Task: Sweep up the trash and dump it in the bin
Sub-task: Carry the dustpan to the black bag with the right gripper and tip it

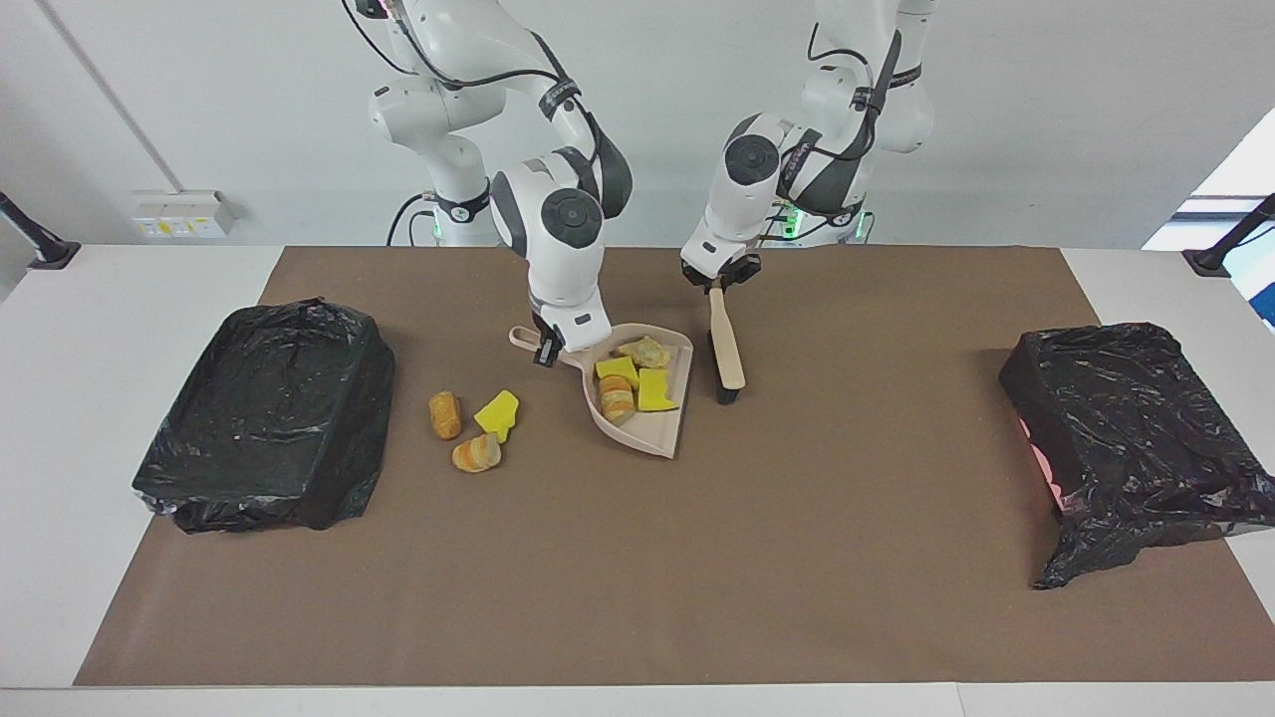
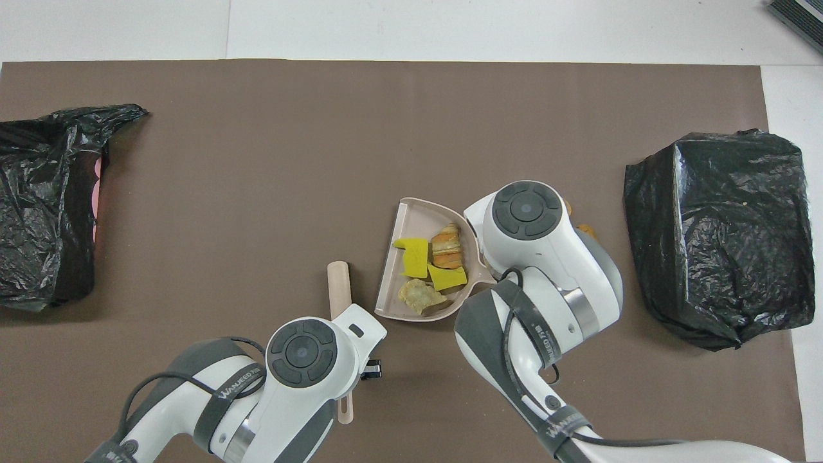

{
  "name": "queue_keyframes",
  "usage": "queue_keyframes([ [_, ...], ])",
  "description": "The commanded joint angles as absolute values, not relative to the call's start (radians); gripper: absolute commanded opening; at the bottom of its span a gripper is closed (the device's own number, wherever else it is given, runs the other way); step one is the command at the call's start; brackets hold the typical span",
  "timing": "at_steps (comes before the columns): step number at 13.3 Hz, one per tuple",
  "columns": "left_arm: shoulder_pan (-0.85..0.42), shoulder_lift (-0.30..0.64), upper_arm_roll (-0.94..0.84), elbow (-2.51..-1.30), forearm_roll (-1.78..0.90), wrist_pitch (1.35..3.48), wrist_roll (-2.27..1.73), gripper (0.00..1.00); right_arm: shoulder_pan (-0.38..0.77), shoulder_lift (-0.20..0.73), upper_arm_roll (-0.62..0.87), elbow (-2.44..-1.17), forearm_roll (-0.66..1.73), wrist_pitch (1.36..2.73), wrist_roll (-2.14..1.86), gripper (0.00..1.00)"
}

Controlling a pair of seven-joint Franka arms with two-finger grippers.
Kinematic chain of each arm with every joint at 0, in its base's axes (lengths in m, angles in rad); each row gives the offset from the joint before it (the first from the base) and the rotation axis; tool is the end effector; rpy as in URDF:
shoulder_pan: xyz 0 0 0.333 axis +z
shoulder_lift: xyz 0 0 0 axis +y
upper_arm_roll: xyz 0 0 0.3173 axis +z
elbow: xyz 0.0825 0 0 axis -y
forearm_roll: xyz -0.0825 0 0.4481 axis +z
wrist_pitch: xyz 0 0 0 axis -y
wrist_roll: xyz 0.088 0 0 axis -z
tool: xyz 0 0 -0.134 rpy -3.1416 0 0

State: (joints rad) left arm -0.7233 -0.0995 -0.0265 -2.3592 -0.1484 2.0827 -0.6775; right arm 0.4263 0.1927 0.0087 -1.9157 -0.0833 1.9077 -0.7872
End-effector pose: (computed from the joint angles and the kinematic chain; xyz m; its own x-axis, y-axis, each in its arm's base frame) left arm 0.3677 -0.3571 0.2889 0.9775 0.0148 -0.2102 0.0096 -0.9996 -0.0260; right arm 0.5735 0.2575 0.3215 0.2939 0.9366 -0.1908 0.9445 -0.3152 -0.0926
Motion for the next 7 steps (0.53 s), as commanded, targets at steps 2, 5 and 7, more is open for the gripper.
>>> queue_keyframes([
  [2,-0.768,-0.184,-0.064,-2.367,-0.098,1.991,-0.836,0.0,0.312,0.111,0.012,-1.873,-0.049,1.884,-0.82,0.0],
  [5,-0.863,-0.221,-0.083,-2.39,-0.098,2.009,-0.92,0.0,0.168,0.092,0.008,-1.792,-0.049,1.836,-0.925,0.0],
  [7,-0.931,-0.238,-0.083,-2.427,-0.1,2.04,-0.955,0.0,0.07,0.092,0.006,-1.749,-0.051,1.83,-0.995,0.0],
])
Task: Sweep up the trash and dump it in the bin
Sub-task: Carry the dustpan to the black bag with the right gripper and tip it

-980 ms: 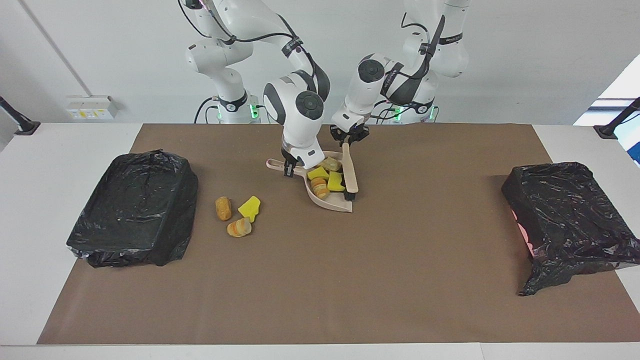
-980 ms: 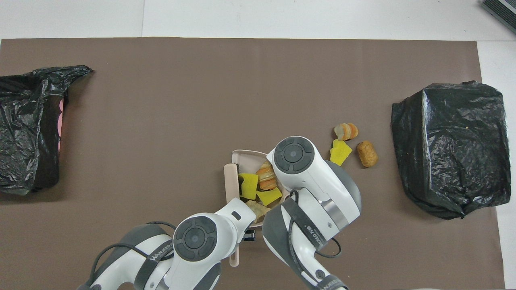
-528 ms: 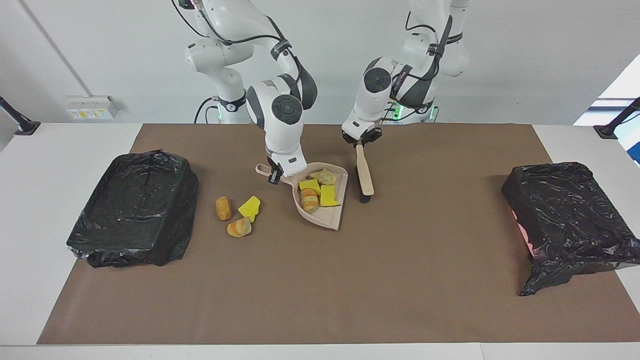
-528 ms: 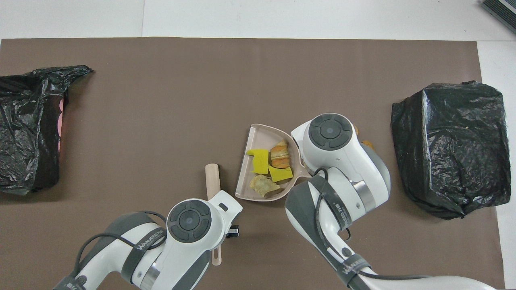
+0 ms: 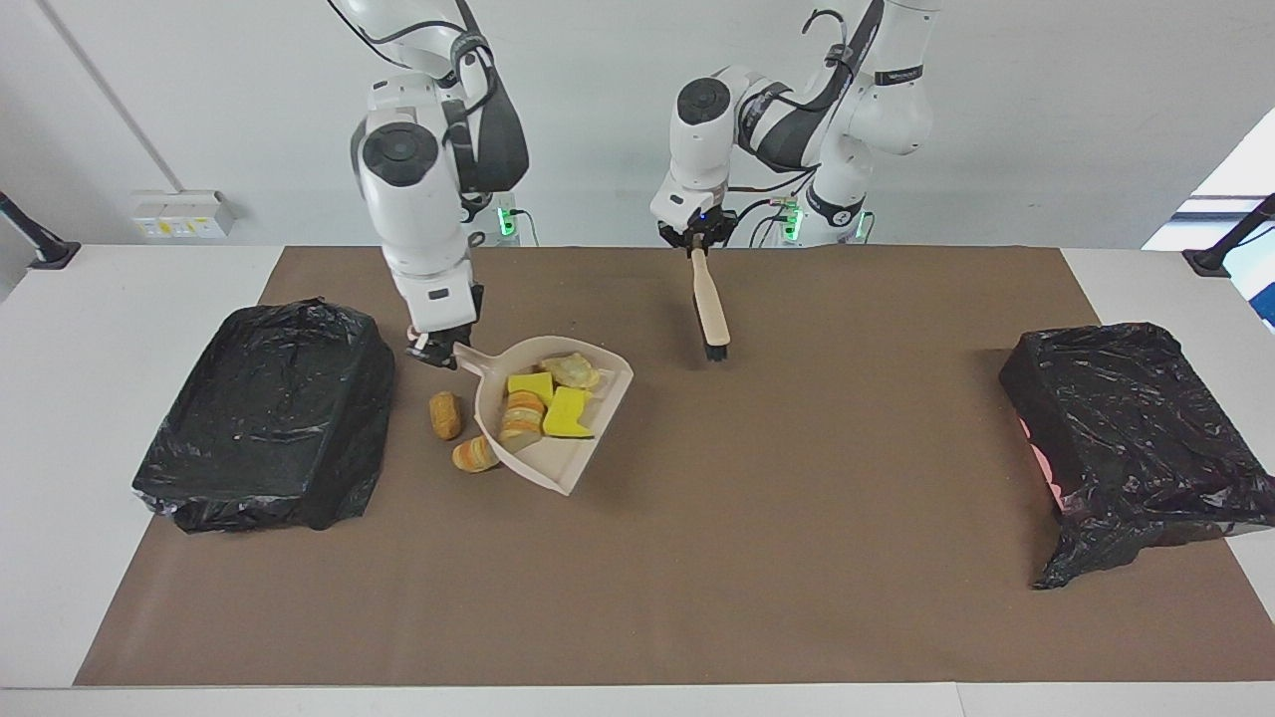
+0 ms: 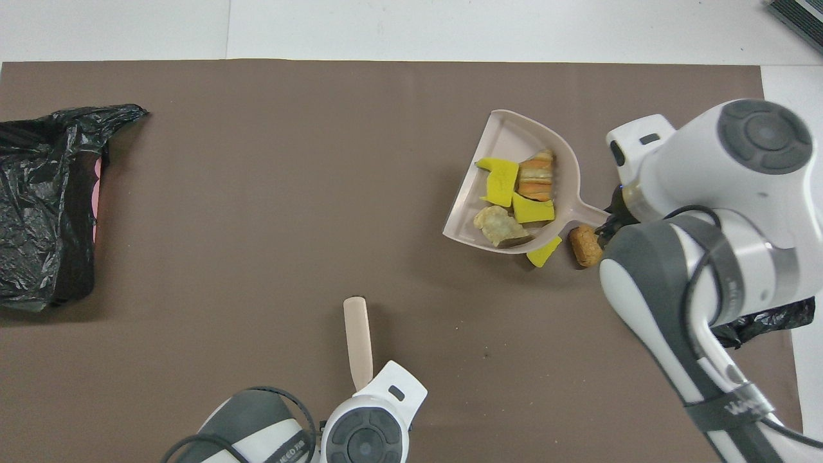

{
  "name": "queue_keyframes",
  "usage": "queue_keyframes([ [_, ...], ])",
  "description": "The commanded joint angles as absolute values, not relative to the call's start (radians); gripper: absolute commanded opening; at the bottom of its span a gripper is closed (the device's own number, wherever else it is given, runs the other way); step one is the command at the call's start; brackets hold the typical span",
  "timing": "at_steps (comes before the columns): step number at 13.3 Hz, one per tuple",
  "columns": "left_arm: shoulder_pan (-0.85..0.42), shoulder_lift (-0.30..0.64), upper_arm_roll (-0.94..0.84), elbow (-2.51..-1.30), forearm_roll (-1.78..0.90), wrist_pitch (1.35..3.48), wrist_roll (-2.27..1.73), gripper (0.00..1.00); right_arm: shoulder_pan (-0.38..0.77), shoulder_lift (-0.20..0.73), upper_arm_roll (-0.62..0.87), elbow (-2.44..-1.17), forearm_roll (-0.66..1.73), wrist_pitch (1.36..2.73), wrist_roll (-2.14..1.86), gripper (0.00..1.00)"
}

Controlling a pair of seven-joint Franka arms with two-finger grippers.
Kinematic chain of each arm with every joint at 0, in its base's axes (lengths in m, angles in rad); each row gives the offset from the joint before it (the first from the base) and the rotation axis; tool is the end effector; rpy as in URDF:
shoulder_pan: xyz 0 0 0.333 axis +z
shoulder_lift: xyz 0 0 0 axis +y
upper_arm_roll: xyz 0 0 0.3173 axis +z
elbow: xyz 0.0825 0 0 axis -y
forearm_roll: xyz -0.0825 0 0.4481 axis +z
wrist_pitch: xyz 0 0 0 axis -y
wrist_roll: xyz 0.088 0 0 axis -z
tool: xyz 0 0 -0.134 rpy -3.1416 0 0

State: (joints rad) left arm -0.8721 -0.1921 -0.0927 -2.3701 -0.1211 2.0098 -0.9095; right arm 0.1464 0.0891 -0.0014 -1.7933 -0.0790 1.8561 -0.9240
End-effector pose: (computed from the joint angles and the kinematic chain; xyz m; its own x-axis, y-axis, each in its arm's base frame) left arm 0.2774 -0.4163 0.3254 0.9855 0.0157 -0.1687 0.0015 -0.9965 -0.0839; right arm 0.6412 0.0854 0.4469 0.4600 0.8847 -0.0764 0.8878 -0.4596 0.0237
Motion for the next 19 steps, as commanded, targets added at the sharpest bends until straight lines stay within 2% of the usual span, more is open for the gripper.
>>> queue_keyframes([
  [1,-0.966,-0.236,-0.083,-2.453,-0.098,2.081,-0.989,0.0,0.023,0.094,0.006,-1.744,-0.051,1.83,-1.024,0.0],
  [5,-1.095,-0.239,-0.086,-2.519,-0.1,2.175,-1.098,0.0,-0.159,0.107,0.005,-1.714,-0.057,1.83,-1.199,0.0],
  [8,-1.121,-0.236,-0.087,-2.534,-0.104,2.2,-1.111,0.0,-0.296,0.107,-0.002,-1.709,-0.109,1.838,-1.411,0.0],
  [10,-1.141,-0.201,-0.087,-2.536,-0.11,2.217,-1.111,0.0,-0.368,0.106,-0.003,-1.707,-0.222,1.859,-1.494,0.0],
  [13,-1.14,-0.178,-0.086,-2.534,-0.11,2.226,-1.095,0.0,-0.402,0.103,-0.005,-1.718,-0.372,1.945,-1.586,0.0],
  [14,-1.134,-0.175,-0.086,-2.531,-0.11,2.226,-1.092,0.1,-0.394,0.104,-0.002,-1.723,-0.438,1.96,-1.586,0.0],
  [16,-1.131,-0.176,-0.086,-2.53,-0.11,2.215,-1.089,0.84,-0.365,0.097,0.011,-1.749,-0.596,2.0,-1.612,0.0],
  [17,-1.128,-0.178,-0.083,-2.526,-0.11,2.212,-1.088,1.0,-0.353,0.089,0.011,-1.776,-0.664,2.037,-1.653,0.0],
  [19,-1.086,-0.186,-0.075,-2.496,-0.11,2.197,-1.039,1.0,-0.35,0.066,0.011,-1.821,-0.737,2.075,-1.73,0.0],
])
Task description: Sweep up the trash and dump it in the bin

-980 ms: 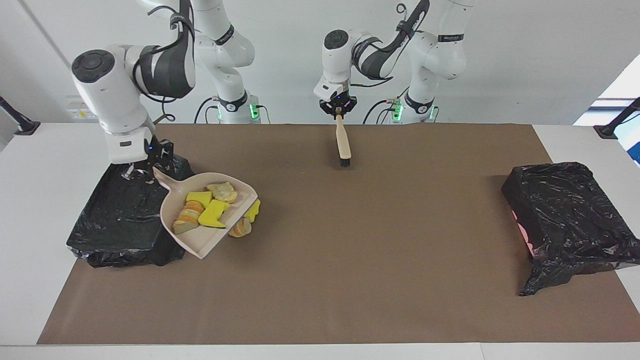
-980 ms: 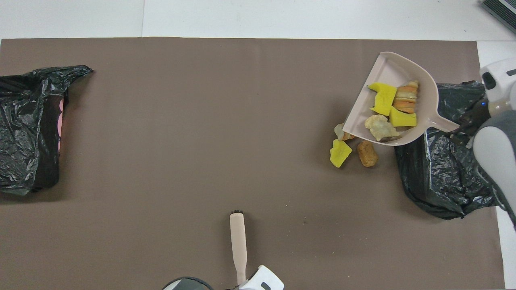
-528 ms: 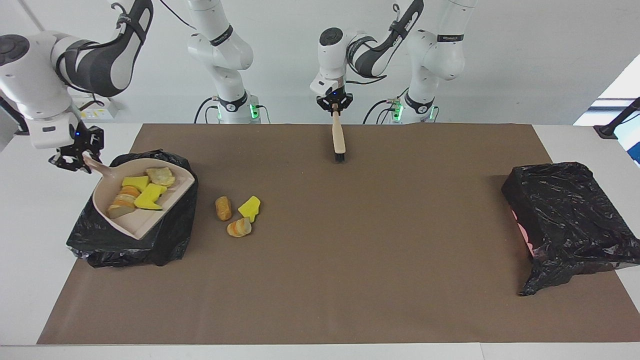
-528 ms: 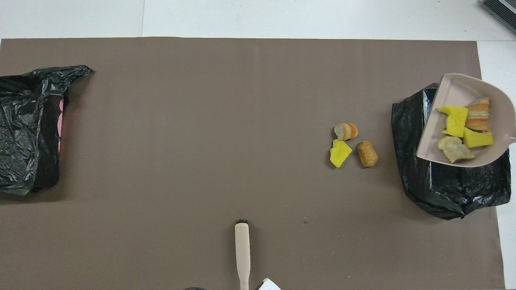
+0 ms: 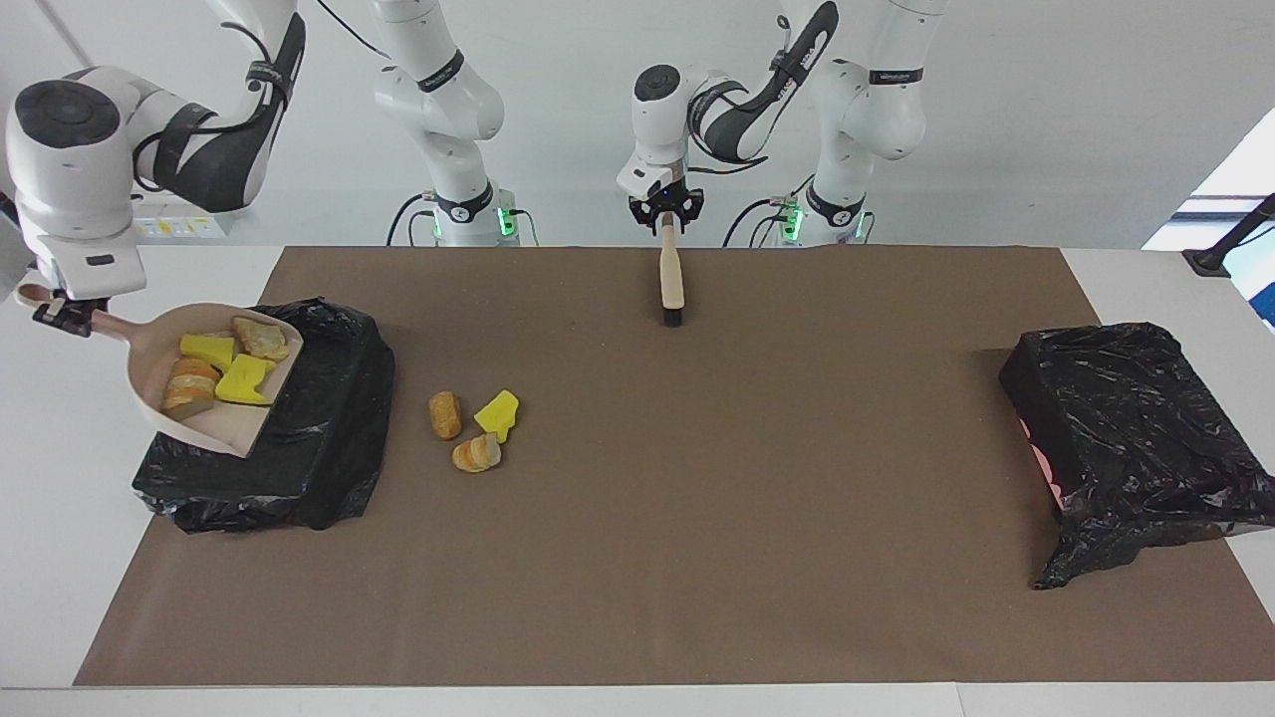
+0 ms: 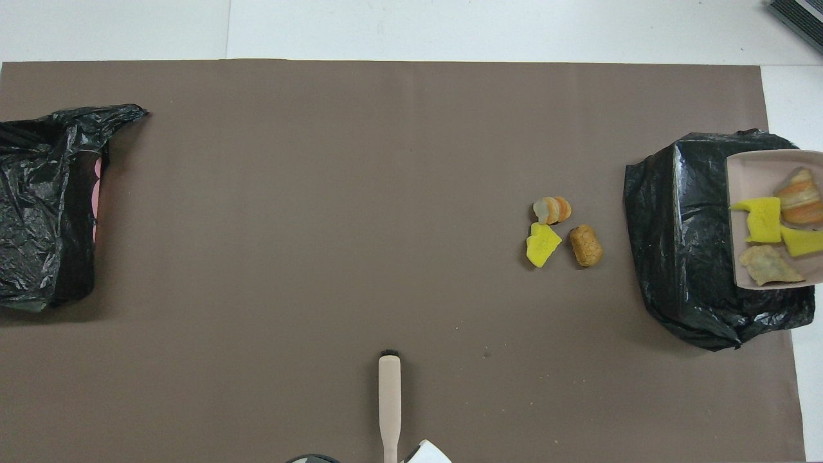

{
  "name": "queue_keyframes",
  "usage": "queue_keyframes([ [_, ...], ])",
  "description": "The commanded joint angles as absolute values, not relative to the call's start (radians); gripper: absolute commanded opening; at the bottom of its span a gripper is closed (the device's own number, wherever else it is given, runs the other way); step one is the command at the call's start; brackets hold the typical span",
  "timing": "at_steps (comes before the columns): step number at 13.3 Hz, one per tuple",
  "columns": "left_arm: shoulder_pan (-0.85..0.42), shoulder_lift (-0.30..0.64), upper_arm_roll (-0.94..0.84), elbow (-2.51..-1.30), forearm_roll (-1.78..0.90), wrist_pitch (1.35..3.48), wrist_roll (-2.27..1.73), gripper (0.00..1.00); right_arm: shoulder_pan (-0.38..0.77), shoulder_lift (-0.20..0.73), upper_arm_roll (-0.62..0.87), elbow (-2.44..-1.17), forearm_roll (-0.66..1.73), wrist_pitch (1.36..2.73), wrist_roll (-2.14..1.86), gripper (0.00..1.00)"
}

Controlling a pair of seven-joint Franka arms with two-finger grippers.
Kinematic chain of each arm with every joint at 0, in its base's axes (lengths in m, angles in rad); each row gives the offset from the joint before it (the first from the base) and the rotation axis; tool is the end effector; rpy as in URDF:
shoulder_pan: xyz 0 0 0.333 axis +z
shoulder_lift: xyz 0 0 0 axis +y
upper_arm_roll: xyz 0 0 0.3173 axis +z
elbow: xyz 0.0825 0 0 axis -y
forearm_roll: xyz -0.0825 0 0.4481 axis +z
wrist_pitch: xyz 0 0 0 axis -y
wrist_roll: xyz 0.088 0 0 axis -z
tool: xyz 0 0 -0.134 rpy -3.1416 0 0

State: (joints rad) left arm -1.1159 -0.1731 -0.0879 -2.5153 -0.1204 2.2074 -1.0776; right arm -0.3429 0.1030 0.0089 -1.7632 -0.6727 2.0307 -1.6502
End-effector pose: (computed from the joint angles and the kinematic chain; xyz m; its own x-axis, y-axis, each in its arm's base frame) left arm 0.1657 -0.4450 0.2618 0.9910 -0.0397 -0.1274 -0.0511 -0.9949 -0.0871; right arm 0.6270 -0.2712 0.4877 0.0060 0.8006 -0.5992 0.9997 0.0105 0.0241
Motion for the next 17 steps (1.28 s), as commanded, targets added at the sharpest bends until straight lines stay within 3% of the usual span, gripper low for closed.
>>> queue_keyframes([
  [1,-1.033,-0.181,-0.075,-2.461,-0.107,2.159,-0.99,1.0,-0.339,0.049,0.012,-1.853,-0.789,2.109,-1.777,0.0],
  [6,-0.763,-0.173,-0.075,-2.324,0.046,2.117,-0.715,1.0,-0.267,0.049,0.014,-1.838,-0.955,2.18,-1.835,0.0],
  [10,-0.513,-0.169,-0.074,-2.075,0.074,1.969,-0.407,1.0,-0.264,0.002,0.015,-1.826,-0.979,2.128,-1.783,0.0],
  [13,-0.375,-0.115,-0.074,-1.837,0.074,1.798,-0.203,1.0,-0.21,-0.055,0.035,-1.807,-0.957,1.911,-1.631,0.0],
  [17,-0.177,-0.103,-0.072,-1.611,0.061,1.659,-0.014,1.0,-0.117,-0.068,0.13,-1.77,-0.843,1.601,-1.285,0.0],
])
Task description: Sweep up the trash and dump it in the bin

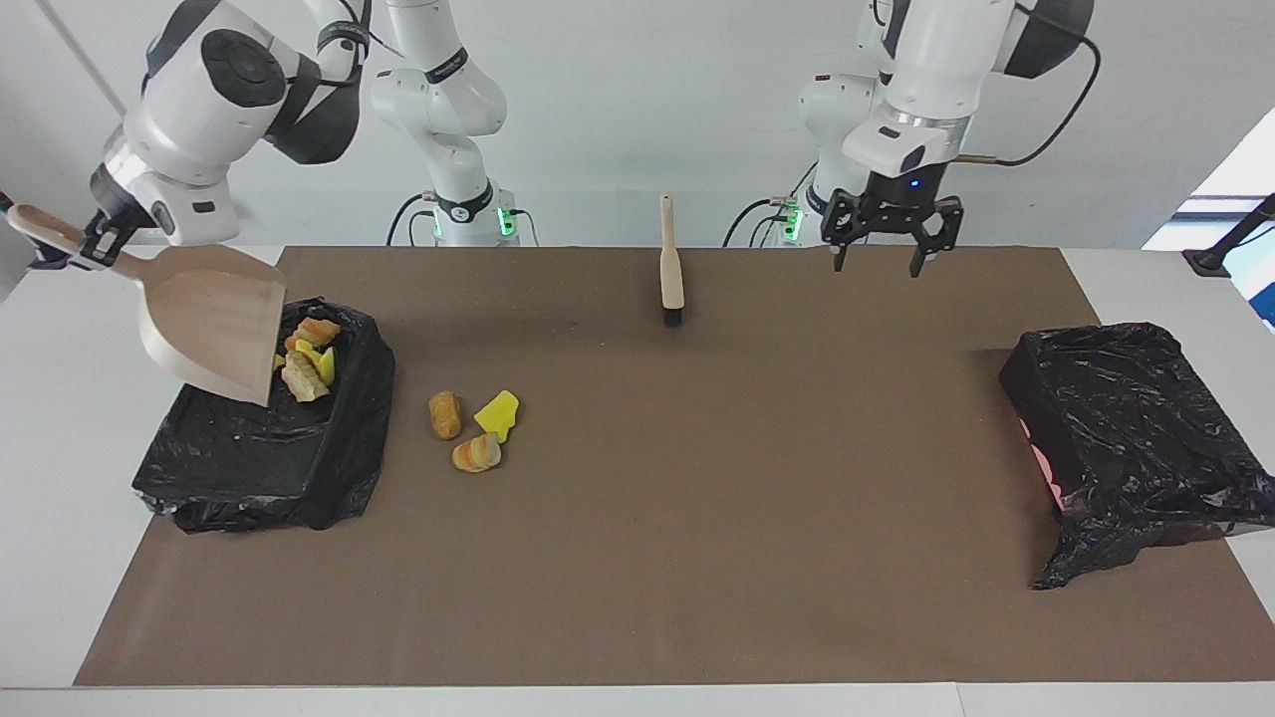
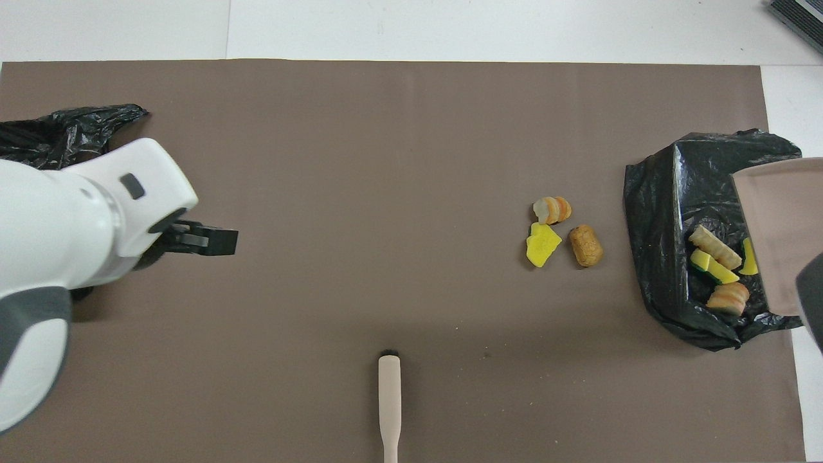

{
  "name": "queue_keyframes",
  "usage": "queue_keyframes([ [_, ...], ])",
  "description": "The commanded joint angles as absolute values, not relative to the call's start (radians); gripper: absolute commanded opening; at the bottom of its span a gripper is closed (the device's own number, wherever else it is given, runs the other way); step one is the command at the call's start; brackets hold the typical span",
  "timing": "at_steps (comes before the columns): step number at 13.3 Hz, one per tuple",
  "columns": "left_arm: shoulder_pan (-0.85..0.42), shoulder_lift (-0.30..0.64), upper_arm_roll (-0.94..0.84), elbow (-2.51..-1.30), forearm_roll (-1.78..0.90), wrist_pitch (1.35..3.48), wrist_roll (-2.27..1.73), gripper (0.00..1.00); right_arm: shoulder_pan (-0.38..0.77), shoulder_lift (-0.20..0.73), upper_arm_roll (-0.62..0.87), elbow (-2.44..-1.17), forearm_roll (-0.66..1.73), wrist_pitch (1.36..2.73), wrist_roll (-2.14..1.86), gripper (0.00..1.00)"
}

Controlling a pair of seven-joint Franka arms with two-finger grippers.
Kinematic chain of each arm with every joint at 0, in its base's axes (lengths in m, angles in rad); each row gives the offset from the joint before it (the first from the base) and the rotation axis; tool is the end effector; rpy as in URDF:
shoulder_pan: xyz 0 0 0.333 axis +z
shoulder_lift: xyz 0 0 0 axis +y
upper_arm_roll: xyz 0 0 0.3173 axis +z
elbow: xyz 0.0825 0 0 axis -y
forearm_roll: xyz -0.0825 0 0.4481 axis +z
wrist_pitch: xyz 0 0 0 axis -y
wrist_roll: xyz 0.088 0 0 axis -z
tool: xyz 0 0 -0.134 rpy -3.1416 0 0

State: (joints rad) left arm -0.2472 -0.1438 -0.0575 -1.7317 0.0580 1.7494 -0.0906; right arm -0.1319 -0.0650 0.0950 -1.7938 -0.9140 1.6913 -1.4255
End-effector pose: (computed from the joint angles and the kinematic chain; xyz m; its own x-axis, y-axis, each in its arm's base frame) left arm 0.5682 -0.1737 0.6157 0.9615 -0.2193 0.1655 -0.2136 -0.9756 -0.0514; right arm 0.6037 -0.1180 0.5763 0.0428 0.6119 -0.7898 0.9991 -0.0311 0.0301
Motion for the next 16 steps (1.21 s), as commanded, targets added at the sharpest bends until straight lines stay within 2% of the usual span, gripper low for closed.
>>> queue_keyframes([
  [1,-0.149,-0.074,-0.069,-1.568,0.054,1.619,0.018,1.0,-0.107,-0.069,0.144,-1.77,-0.778,1.579,-1.178,0.0],
  [4,-0.103,0.05,-0.066,-1.381,-0.007,1.519,0.032,1.0,-0.034,-0.071,0.153,-1.769,-0.625,1.557,-0.938,0.0],
  [7,-0.091,0.043,-0.066,-1.382,-0.008,1.513,0.066,1.0,0.081,-0.057,0.156,-1.769,-0.453,1.542,-0.5,0.0],
  [9,-0.068,0.043,-0.067,-1.384,-0.009,1.488,0.08,1.0,0.165,0.003,0.164,-1.75,-0.388,1.551,-0.202,0.0],
  [11,-0.064,0.019,-0.068,-1.411,-0.005,1.471,0.095,1.0,0.247,0.118,0.163,-1.65,-0.29,1.548,0.028,0.0],
  [13,-0.063,-0.012,-0.064,-1.456,-0.003,1.468,0.101,1.0,0.271,0.265,0.164,-1.503,-0.137,1.566,0.261,0.0],
  [16,-0.063,-0.043,-0.063,-1.496,-0.002,1.45,0.101,1.0,0.357,0.455,0.167,-1.283,-0.107,1.601,0.465,0.0],
])
